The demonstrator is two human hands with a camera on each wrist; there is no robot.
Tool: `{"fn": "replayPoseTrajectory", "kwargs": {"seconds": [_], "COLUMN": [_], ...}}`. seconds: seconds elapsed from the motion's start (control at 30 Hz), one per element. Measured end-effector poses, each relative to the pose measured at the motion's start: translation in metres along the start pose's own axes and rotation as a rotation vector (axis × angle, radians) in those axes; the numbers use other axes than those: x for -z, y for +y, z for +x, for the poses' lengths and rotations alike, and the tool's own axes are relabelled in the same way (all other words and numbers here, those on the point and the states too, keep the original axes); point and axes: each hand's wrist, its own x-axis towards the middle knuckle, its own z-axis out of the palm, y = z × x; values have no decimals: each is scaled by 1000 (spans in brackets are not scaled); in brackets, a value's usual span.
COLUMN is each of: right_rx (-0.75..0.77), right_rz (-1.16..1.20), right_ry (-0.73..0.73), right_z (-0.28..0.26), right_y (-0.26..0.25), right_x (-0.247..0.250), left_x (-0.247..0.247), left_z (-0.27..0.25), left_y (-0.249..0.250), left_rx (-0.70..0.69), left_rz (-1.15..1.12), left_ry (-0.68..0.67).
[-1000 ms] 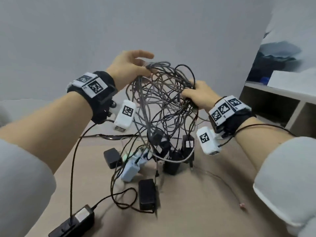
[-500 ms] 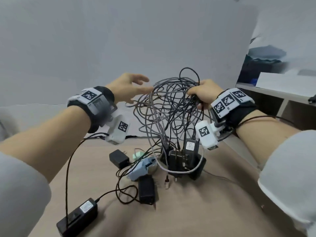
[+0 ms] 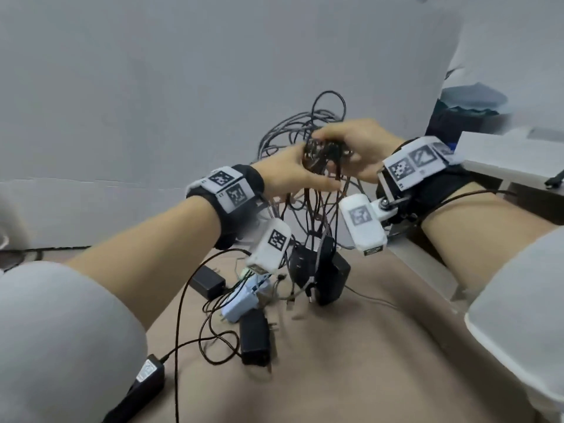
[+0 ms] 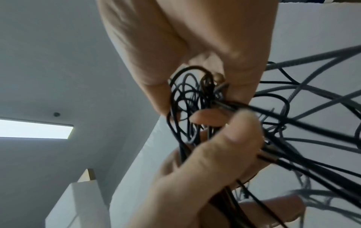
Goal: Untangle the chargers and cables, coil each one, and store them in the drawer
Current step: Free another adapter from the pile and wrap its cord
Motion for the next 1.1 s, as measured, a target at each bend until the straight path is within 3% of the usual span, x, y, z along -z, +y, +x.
{"fn": "replayPoseTrajectory", "kwargs": {"seconds": [0.1,0.27,0.57,0.77,0.93,1.1], "right_rx": [41,91,44,-6,38,65], "right_rz": [161,253,-55,-262,-539,-613], "right_ry": [-109,-132,30,9,-32,57], "right_z": [-8,-7,15,21,28,33], "right_y": [-13,-8,30,52,62,69], "right_x": [0,5,9,19,29,34], "left_x": [5,15,34,53,62,63], "left_z": [4,-1,-15,-20,-17,-24], "left_y": [-3,-11,-24,-39,-60,-78], "left_rx": [-29,17,174,200,241,272], "left_rz": [-147,-299,-406,-562,-510,-366], "left_ry": [104,118,-16,71,229,120]}}
